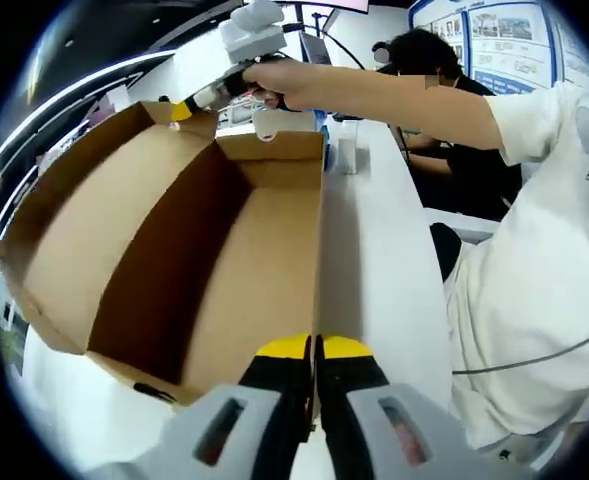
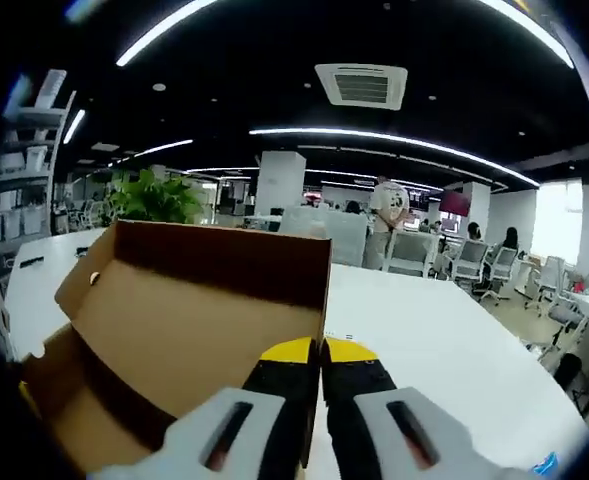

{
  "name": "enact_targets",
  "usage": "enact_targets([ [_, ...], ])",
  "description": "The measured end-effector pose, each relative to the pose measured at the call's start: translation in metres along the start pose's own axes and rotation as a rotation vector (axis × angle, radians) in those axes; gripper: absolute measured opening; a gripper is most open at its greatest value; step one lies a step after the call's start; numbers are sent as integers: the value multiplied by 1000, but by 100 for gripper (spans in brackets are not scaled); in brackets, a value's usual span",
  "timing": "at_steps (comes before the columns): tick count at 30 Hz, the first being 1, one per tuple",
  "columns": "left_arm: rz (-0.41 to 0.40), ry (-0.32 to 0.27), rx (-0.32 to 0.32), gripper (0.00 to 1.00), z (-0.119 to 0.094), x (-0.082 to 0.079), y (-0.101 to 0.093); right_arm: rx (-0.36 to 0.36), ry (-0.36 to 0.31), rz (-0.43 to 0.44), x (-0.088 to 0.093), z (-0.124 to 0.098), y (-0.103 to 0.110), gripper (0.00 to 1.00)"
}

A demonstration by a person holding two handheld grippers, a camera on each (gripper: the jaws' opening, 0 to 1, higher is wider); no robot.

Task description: Operate the shoe box by opening the lid, removing the specified soft item, and placing it in the target area until the item is outside and the box remains undamaged.

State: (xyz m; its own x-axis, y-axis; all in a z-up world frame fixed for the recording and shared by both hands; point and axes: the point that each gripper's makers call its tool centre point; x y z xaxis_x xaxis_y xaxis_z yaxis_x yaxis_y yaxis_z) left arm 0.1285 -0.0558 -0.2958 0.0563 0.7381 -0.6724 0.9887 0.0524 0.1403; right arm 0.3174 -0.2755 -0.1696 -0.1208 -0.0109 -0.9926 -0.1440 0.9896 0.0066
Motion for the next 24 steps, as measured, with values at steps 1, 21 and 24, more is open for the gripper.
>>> enact_targets([
  [1,-12,6,-12,1,0,0,2,-9,-3,32,-1,-5,2,0],
  [21,148,-21,-86,5,1,-1,13,-14,39,-14,21,-42,3,0],
  [24,142,-42,-104,6,0,-1,11,-4,36,-24,25,-48,4,0],
])
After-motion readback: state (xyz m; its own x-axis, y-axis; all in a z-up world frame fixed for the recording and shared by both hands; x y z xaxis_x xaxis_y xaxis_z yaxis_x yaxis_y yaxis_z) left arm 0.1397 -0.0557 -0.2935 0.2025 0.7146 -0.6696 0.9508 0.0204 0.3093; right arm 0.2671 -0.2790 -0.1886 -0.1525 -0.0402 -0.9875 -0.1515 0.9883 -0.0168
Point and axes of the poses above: the point that each gripper's makers call its tool centre point, and the gripper's own axes: z roughly forward along the fingers, y roughly to its left, x roughly out of its underside, and after that the axes turned 4 degrees about z, right-handed
